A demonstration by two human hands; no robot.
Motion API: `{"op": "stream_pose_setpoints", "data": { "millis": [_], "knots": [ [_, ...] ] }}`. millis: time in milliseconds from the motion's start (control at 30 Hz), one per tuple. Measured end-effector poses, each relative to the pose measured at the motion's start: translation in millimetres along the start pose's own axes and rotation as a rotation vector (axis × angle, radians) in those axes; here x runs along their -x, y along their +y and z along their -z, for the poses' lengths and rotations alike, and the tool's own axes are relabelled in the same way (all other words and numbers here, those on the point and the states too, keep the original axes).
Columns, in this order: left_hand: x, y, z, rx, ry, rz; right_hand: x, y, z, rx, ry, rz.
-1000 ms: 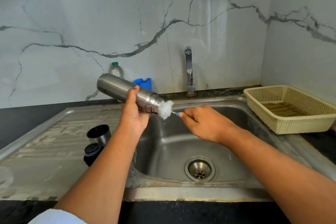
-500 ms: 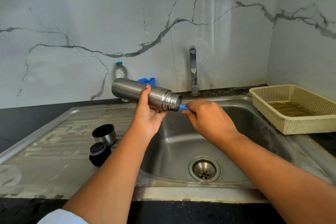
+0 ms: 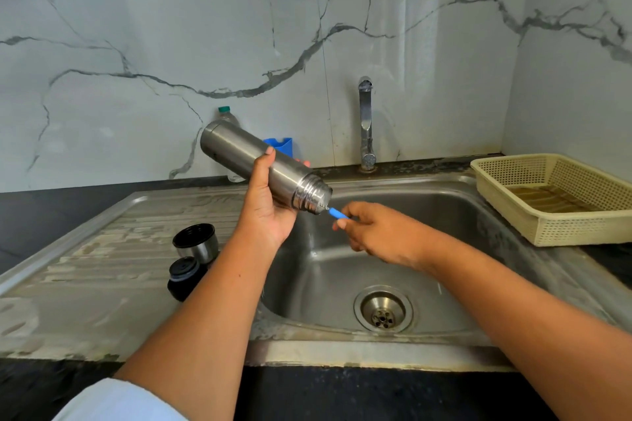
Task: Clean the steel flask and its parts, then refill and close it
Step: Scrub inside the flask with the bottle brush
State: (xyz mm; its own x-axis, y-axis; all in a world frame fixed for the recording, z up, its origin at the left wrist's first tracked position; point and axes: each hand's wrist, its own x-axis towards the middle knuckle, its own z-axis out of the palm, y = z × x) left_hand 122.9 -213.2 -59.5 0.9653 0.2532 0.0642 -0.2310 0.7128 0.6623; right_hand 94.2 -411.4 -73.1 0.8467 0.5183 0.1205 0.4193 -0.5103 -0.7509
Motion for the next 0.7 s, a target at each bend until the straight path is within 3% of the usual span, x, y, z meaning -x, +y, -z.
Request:
{"op": "stream_pose_setpoints", "data": {
  "millis": [300,533,700],
  "knots": [
    [-3,7,8,0.018,0.124,-0.051,4,-10,-1,0.435,0.161,0.084],
    [-8,11,4,0.036,0.128,-0.076,10,-13,4,0.506,0.238,0.168],
    [4,-7,0,-0.039,0.141,-0.022,6,-17,-7,0.506,0.197,0.160]
  ]
}}
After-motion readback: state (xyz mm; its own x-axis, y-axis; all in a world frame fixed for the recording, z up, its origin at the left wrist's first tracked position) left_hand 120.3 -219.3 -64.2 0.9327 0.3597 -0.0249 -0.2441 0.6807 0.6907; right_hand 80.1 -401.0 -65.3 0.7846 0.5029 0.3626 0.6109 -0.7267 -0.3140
